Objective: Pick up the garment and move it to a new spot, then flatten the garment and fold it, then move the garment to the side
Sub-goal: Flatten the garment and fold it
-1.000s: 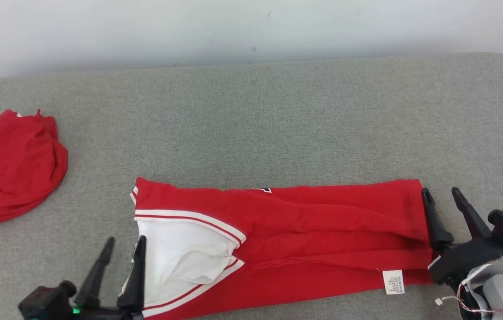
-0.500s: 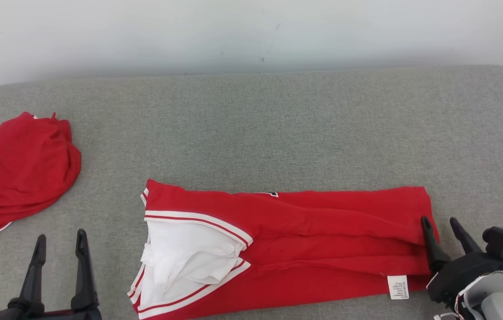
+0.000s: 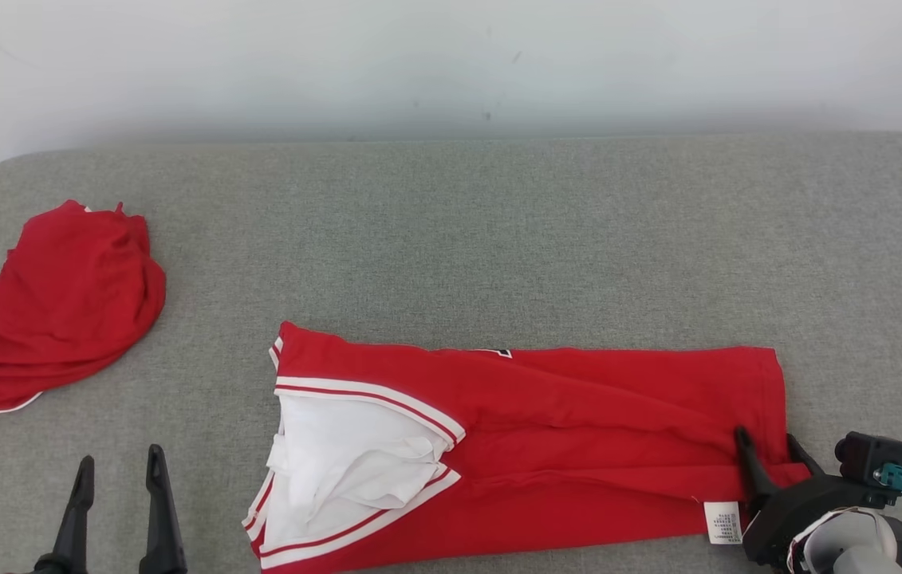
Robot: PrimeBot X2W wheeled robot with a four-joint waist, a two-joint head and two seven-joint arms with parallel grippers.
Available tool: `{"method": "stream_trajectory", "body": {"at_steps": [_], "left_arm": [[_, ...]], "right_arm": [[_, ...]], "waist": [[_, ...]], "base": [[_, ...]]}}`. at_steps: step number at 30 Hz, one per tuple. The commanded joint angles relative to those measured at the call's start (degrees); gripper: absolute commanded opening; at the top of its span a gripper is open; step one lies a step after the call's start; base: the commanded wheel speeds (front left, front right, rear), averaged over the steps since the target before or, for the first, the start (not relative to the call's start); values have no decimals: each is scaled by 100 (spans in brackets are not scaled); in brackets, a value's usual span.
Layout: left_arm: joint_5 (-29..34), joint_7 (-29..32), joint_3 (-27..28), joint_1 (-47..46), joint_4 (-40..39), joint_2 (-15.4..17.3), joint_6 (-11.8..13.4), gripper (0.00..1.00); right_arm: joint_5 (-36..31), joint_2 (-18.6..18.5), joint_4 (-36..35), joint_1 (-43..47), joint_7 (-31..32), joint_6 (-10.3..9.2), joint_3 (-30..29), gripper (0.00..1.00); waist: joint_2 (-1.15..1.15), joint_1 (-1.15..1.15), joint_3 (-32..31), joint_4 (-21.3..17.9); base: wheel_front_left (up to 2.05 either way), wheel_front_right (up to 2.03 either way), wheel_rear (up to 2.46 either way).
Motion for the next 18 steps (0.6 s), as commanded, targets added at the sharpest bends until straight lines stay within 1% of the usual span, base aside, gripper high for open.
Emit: {"method": "stream_trajectory", "body": {"at_steps": [1,2,5,7,12,15,16,18], "left_arm": [[54,-18,-2,2,21,-26,-5,100],[62,-18,-28,-7,29,-30,-6,100],[80,-18,-67,-10,44,-32,-8,100],[108,-18,-62,-5,31,-37,-9,100],[165,-18,-62,69,2,-41,-9,100],[196,-18,-78,115,-18,-40,-2,100],[196,-18,-78,115,-18,-40,-2,100],[214,-18,-90,151,-30,-41,-3,100]], "right_arm": [[34,75,159,42,58,-14,41,8],[50,93,241,20,43,-14,60,0],[106,101,410,-41,-80,-15,49,0],[135,2,510,-98,-179,-16,1,0],[218,-361,637,-243,-376,-19,-172,0],[257,-643,709,-295,-428,-16,-290,0],[257,-643,709,-295,-428,-16,-290,0],[267,-858,767,-316,-447,-16,-380,0]], "waist": [[0,0,-9,16],[0,0,-15,23],[0,0,-38,33],[0,0,-63,24],[0,0,-157,-27],[0,0,-238,-51],[0,0,-238,-51],[0,0,-291,-65]], "base": [[0,0,0],[0,0,0],[0,0,0],[0,0,0],[0,0,0],[0,0,0],[0,0,0],[0,0,0]]}}
